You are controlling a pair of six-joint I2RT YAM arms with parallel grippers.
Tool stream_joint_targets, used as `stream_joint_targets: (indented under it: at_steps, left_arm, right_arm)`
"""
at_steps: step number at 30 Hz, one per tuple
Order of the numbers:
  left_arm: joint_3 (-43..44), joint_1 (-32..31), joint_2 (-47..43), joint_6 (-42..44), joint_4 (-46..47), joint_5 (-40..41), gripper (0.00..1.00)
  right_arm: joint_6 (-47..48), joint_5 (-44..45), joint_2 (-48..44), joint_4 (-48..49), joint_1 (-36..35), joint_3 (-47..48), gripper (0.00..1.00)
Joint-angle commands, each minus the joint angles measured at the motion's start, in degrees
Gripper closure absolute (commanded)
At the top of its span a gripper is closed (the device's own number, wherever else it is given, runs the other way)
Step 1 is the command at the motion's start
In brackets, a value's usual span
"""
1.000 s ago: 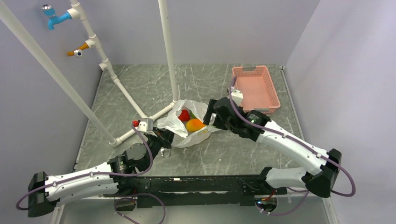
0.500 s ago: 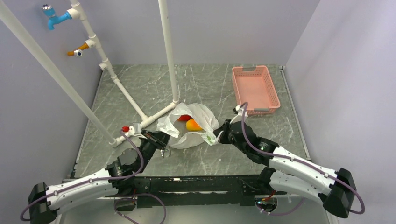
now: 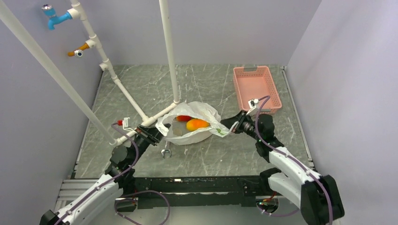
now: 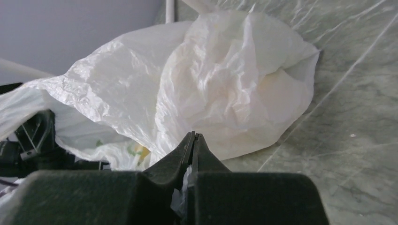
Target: Take the fake fruits out of the plastic bag
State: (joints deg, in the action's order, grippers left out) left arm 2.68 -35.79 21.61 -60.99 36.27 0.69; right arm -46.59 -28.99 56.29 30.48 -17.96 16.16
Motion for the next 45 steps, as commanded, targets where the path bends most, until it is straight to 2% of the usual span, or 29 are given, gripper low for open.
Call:
stream_joint_targets:
  at_steps: [1,2,3,5,6,7,12,17,19,21,23,26,28,29,31,33,34,37,40,43,45]
  left_arm:
    - [2.41,2.24,3.52,-4.27,5.17,-12.68,1.0]
    - [2.15,2.22,4.05,-4.33,5.35,-12.85,1.0]
    - [1.89,2.28,4.4,-4.48,5.69,-12.86,1.0]
    - [1.24,2.27,4.48,-4.56,6.18,-12.38,1.0]
    - [1.19,2.22,4.23,-4.39,6.06,-12.1,1.0]
    - [1.49,2.22,3.88,-3.8,5.16,-11.92,1.0]
    - [4.74,2.28,2.42,0.08,-2.22,-11.75,1.0]
    - [3.82,2.28,2.09,-0.35,-1.99,-11.01,1.0]
    - [3.03,2.22,1.96,-1.05,-1.0,-10.59,1.0]
    - [3.06,2.27,1.91,-0.89,-1.19,-10.65,1.0]
    - [4.18,2.25,1.62,0.27,-3.43,-10.9,1.0]
    - [5.11,2.28,1.06,1.38,-5.8,-10.78,1.0]
    - [5.42,2.25,0.8,1.96,-6.77,-10.16,1.0]
    - [5.51,2.22,0.88,2.05,-6.92,-10.04,1.0]
    - [5.5,2.22,1.64,1.95,-5.97,-10.15,1.0]
    - [5.77,2.26,2.57,1.93,-5.33,-10.57,1.0]
    - [5.88,2.23,2.98,1.8,-5.1,-10.71,1.0]
    - [5.78,2.22,3.82,1.43,-4.02,-11.05,1.0]
    - [5.91,2.28,3.65,1.47,-4.23,-11.13,1.0]
    - [5.95,2.23,2.83,1.8,-4.93,-10.76,1.0]
    - [5.85,2.28,2.45,1.84,-5.15,-10.42,1.0]
  right_arm:
    - [13.07,11.83,-7.0,-32.26,-1.39,13.27,1.0]
    - [14.98,15.65,-7.12,-39.6,-1.44,16.2,0.98]
    - [16.48,18.32,-7.34,-45.32,-1.46,19.05,0.89]
    - [18.83,21.75,-7.91,-53.07,-1.43,22.44,0.61]
    - [19.77,23.07,-8.2,-56.14,-1.45,24.08,0.53]
    - [20.78,23.88,-8.65,-58.33,-1.54,25.76,0.49]
    - [25.76,30.51,-8.44,-65.11,-6.29,38.58,0.39]
    - [27.96,37.93,-4.1,-63.31,-23.33,49.38,0.29]
    - [29.56,39.97,-0.9,-62.28,-28.98,52.15,0.28]
    - [32.24,45.6,2.61,-63.46,-32.18,56.75,0.23]
    - [35.58,45.05,5.33,-63.83,-32.38,60.24,0.23]
    - [40.23,35.7,7.16,-61.11,-32.87,61.38,0.2]
    - [43.09,27.3,9.81,-61.46,-33.3,62.55,0.23]
    - [43.14,23.73,11.07,-61.08,-33.59,62.55,0.33]
    - [42.6,17.87,12.98,-59.42,-35.22,60.94,0.59]
    - [42.68,18.54,14.22,-57.63,-38.59,58.34,0.85]
    - [42.81,20.3,14.7,-56.78,-39.98,57.01,0.9]
    - [42.14,27.2,16.27,-55.36,-41.31,53.75,0.95]
    - [42.14,39.33,17.19,-54.09,-41.35,50.42,0.96]
    - [42.29,47.67,19.17,-52.96,-40.86,47.31,0.9]
    - [43.82,49.63,21.42,-53.56,-40.76,46.05,0.83]
